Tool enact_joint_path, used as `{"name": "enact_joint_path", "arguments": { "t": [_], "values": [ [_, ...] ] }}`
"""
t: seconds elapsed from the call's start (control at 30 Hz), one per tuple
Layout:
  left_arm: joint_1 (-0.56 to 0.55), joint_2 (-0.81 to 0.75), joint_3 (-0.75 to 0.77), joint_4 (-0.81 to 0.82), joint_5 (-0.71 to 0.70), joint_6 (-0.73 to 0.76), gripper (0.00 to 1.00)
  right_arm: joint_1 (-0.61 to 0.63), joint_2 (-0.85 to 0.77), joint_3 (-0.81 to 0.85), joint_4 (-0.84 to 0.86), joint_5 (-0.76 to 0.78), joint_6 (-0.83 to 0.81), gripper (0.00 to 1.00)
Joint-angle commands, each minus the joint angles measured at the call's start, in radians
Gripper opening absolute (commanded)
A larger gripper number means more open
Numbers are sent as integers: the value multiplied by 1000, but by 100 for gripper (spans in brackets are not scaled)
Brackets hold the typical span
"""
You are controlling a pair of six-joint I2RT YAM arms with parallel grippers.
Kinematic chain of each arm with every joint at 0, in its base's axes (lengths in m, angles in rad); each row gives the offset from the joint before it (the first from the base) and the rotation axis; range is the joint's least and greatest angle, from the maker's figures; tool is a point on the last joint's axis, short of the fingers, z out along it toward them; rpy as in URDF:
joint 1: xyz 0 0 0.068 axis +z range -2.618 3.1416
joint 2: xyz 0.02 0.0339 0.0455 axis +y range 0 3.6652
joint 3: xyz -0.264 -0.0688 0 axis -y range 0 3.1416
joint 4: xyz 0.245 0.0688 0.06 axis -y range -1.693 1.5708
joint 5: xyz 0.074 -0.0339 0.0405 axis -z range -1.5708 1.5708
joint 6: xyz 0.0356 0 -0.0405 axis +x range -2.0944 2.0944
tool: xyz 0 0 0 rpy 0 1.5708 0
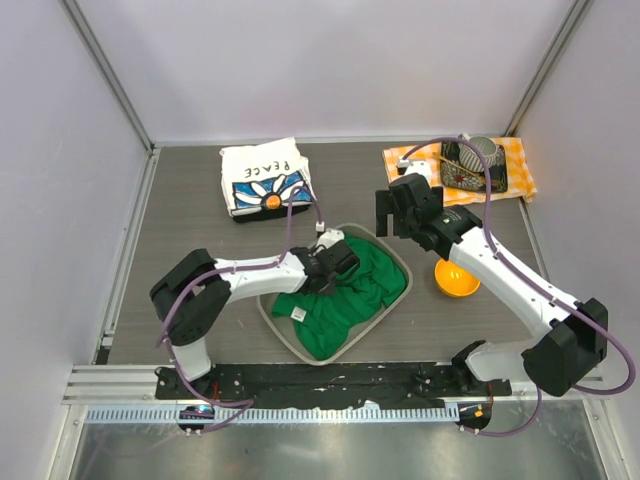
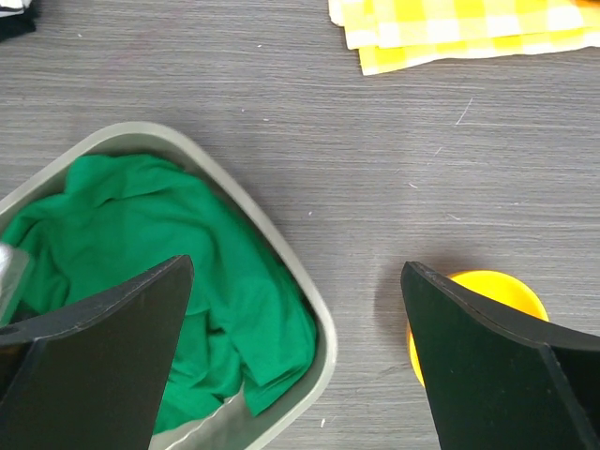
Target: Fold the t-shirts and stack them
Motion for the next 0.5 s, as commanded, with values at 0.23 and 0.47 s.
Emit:
{"name": "enact_joint_path", "arguments": {
  "t": [0.23,0.47],
  "values": [
    [4,-471,154,-355,-120,29,0,-30,114,-43,57,59,70,100],
    [50,-637,391,-556,-236,59,0,-34,219,-58,107,-17,87,100]
  ]
}}
